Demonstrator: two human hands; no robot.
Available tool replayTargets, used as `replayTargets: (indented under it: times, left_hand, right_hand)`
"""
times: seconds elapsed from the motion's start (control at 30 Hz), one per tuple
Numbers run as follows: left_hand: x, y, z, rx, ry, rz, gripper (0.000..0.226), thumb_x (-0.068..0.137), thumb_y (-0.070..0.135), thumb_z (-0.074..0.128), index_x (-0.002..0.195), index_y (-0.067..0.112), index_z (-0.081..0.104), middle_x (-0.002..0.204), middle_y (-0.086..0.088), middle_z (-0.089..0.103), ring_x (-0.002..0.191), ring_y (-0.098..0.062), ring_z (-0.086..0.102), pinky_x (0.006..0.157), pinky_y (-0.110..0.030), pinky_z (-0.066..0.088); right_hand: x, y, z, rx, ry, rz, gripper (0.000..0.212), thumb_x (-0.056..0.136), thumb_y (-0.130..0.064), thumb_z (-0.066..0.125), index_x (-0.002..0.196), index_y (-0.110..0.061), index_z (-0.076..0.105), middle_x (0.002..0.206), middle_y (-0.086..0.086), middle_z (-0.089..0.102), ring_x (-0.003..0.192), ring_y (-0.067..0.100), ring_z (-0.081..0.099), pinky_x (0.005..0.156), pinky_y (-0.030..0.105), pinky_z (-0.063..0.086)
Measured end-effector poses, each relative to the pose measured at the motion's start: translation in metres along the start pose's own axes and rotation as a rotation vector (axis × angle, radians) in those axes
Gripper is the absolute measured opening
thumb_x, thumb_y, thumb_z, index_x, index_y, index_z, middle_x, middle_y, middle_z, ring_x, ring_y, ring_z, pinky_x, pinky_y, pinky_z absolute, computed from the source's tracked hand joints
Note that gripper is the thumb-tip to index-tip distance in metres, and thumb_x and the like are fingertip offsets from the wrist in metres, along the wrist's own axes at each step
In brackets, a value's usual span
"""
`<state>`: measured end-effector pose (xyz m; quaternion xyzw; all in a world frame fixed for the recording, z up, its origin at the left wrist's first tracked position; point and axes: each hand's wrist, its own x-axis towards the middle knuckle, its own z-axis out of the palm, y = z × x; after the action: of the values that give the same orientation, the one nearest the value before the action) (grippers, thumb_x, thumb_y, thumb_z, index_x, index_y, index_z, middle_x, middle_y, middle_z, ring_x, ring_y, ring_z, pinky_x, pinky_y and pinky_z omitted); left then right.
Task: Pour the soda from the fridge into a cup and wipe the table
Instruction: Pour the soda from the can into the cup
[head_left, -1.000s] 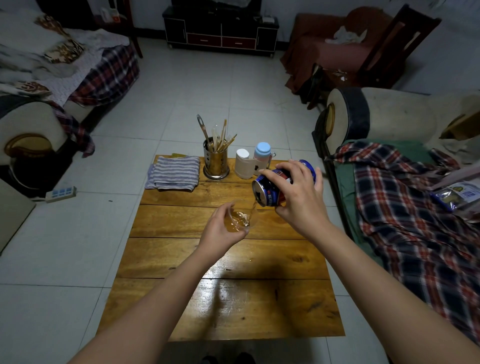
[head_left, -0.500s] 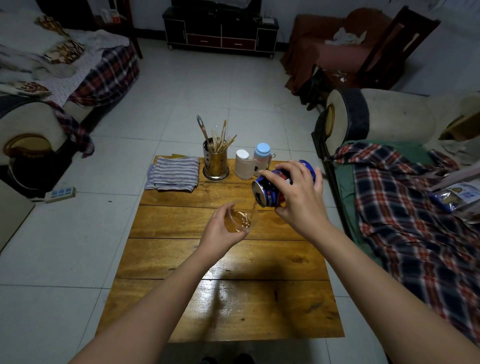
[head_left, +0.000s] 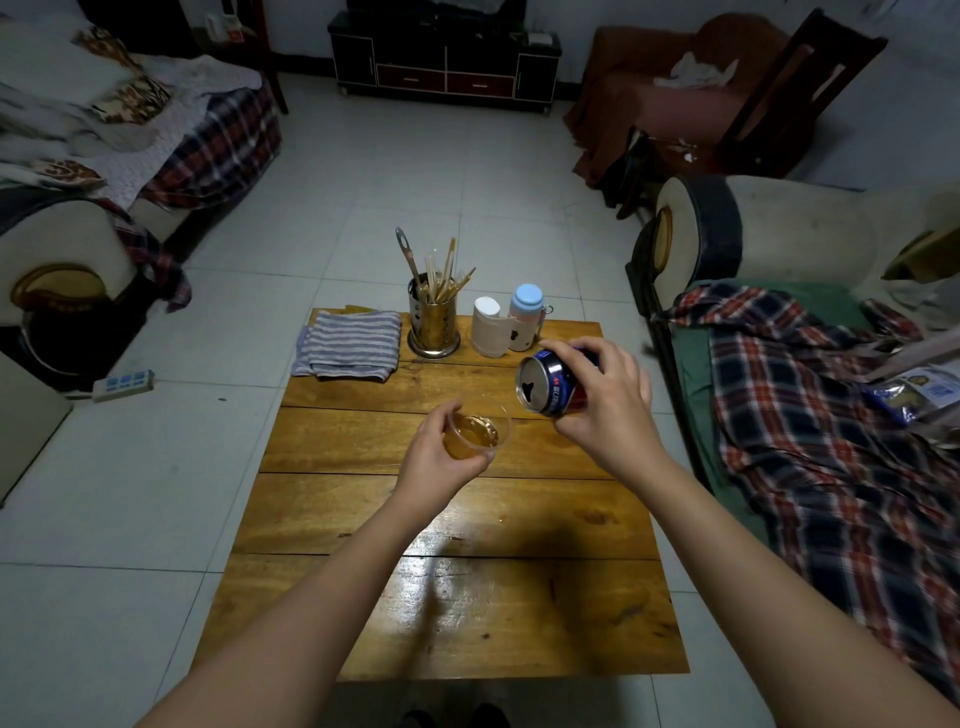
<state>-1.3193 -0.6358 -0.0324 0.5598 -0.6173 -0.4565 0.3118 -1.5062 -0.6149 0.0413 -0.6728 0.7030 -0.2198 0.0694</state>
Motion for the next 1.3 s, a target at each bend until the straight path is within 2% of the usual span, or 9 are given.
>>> replayTargets:
  times: [0.27,0.53,0.67,0.77,0.9,0.97,1.07,1.13,1.3]
  left_hand:
    - [0.0,0.003,-0.005,-0.048,0.027,-0.02,0.07,0.071,0.017,0.078,0.13,0.02,0.041,0.124,0.001,0.05,0.11,-0.009,0.044,0.087,-0.022,0.035]
    - [-0.001,-0.002,-0.005,-0.069,0.023,-0.041,0.071,0.073,0.015,0.076,0.132,0.017,0.039,0.121,0.005,0.048,0.11,-0.007,0.043,0.087,-0.02,0.033]
    - [0.0,-0.008,-0.003,-0.081,0.029,-0.068,0.067,0.073,0.014,0.076,0.129,0.016,0.04,0.117,0.004,0.05,0.107,-0.009,0.046,0.079,-0.013,0.035]
    - [0.001,-0.015,0.001,-0.085,0.04,-0.099,0.068,0.072,0.015,0.077,0.13,0.016,0.04,0.117,0.005,0.049,0.107,-0.009,0.047,0.086,-0.019,0.036]
    - [0.007,-0.029,0.007,-0.1,0.054,-0.136,0.066,0.072,0.013,0.077,0.127,0.016,0.041,0.114,0.005,0.049,0.107,-0.012,0.049,0.091,-0.024,0.04]
    - [0.011,-0.036,0.011,-0.097,0.061,-0.159,0.065,0.072,0.013,0.077,0.126,0.016,0.042,0.112,0.007,0.049,0.105,-0.011,0.049,0.087,-0.02,0.039]
    - [0.02,-0.049,0.017,-0.082,0.088,-0.182,0.065,0.071,0.014,0.078,0.125,0.015,0.043,0.109,0.007,0.05,0.101,-0.009,0.048,0.077,-0.007,0.036]
    - [0.027,-0.058,0.022,-0.069,0.091,-0.2,0.065,0.07,0.014,0.079,0.125,0.015,0.043,0.109,0.008,0.05,0.101,-0.008,0.047,0.078,-0.01,0.035]
    - [0.045,-0.087,0.033,-0.059,0.097,-0.247,0.069,0.07,0.016,0.079,0.128,0.016,0.042,0.115,0.005,0.05,0.106,-0.009,0.047,0.086,-0.019,0.034]
  right_hand:
    - [-0.006,0.017,0.005,0.23,-0.011,0.145,0.079,0.068,-0.017,0.075,0.132,-0.042,0.037,0.129,-0.002,0.039,0.124,0.017,0.03,0.107,0.046,0.031]
    - [-0.015,0.028,0.018,0.315,-0.051,0.213,0.079,0.069,-0.019,0.077,0.133,-0.041,0.037,0.132,0.002,0.038,0.126,0.021,0.03,0.107,0.047,0.032]
    - [-0.018,0.034,0.029,0.404,-0.044,0.258,0.078,0.068,-0.017,0.078,0.132,-0.038,0.039,0.132,0.003,0.04,0.124,0.022,0.033,0.1,0.03,0.031]
    - [-0.021,0.039,0.036,0.503,-0.026,0.288,0.079,0.066,-0.014,0.079,0.131,-0.035,0.04,0.132,0.004,0.04,0.124,0.021,0.037,0.1,0.024,0.033]
    - [-0.023,0.042,0.046,0.596,-0.017,0.316,0.078,0.067,-0.008,0.078,0.132,-0.03,0.04,0.131,-0.001,0.04,0.117,0.009,0.038,0.08,-0.008,0.028]
    - [-0.023,0.046,0.053,0.631,-0.024,0.335,0.079,0.067,-0.007,0.078,0.132,-0.032,0.039,0.132,-0.004,0.039,0.119,0.008,0.038,0.084,-0.003,0.03]
    - [-0.021,0.053,0.067,0.688,-0.035,0.37,0.079,0.066,-0.009,0.079,0.128,-0.039,0.039,0.133,-0.009,0.038,0.123,0.009,0.038,0.098,0.019,0.036]
    - [-0.02,0.057,0.076,0.692,-0.044,0.387,0.079,0.066,-0.011,0.079,0.126,-0.042,0.039,0.135,-0.009,0.039,0.124,0.01,0.038,0.102,0.028,0.038]
    - [-0.015,0.07,0.102,0.727,-0.061,0.436,0.078,0.066,-0.015,0.08,0.129,-0.035,0.039,0.138,-0.004,0.041,0.126,0.011,0.039,0.102,0.024,0.036]
